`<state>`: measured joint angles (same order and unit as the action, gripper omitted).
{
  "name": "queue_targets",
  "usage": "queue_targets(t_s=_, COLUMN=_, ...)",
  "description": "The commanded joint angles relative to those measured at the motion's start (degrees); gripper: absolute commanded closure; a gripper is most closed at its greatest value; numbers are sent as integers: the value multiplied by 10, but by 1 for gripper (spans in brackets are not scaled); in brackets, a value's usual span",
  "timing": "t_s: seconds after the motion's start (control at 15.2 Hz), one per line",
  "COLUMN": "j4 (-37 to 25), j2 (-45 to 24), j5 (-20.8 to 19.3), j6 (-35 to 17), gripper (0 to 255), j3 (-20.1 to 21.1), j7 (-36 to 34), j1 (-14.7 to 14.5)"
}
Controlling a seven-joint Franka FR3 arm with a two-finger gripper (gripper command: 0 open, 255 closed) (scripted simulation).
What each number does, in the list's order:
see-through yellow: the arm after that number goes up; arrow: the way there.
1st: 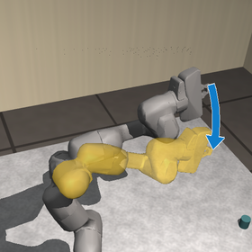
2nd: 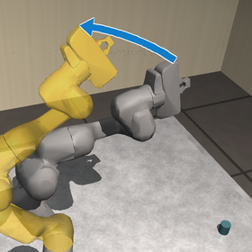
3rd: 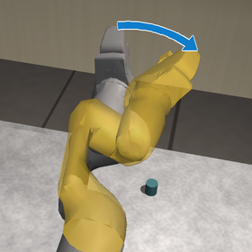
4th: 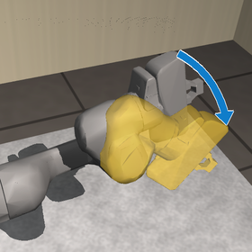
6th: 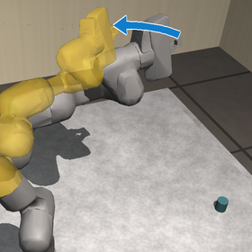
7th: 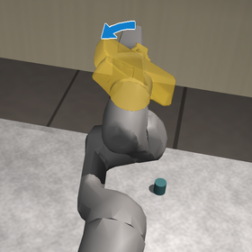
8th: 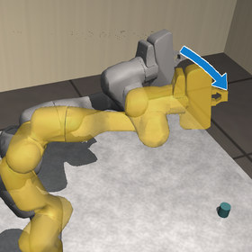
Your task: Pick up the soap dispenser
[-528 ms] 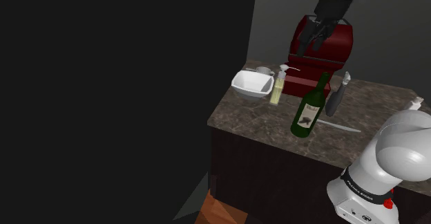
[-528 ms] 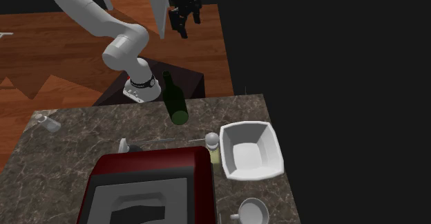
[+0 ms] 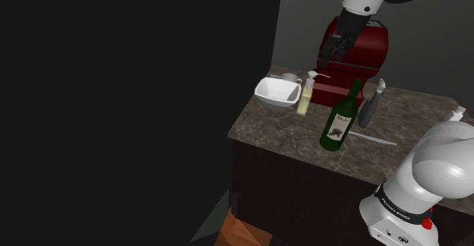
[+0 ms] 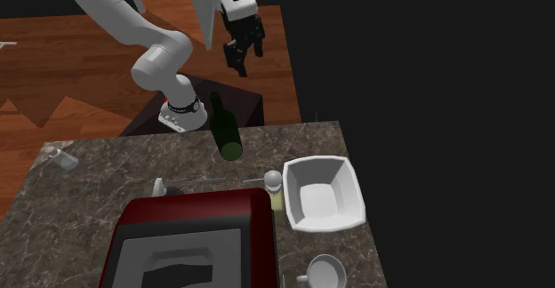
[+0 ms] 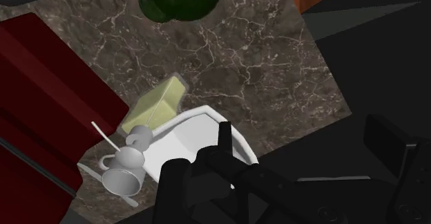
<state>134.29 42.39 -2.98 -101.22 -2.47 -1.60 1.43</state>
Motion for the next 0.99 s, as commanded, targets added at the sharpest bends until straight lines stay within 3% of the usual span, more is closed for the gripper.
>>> queue_targets(t_s=0.0, j4=8, j2=-20, j5=-15, j6=-32, gripper=0, j3=-20, j7=23, j1=8)
queue_targets(t_s=0.92, j4=-19, j2=-224, j5=-64, j6=-241, gripper=0, j3=-131, j7=145, j1=40)
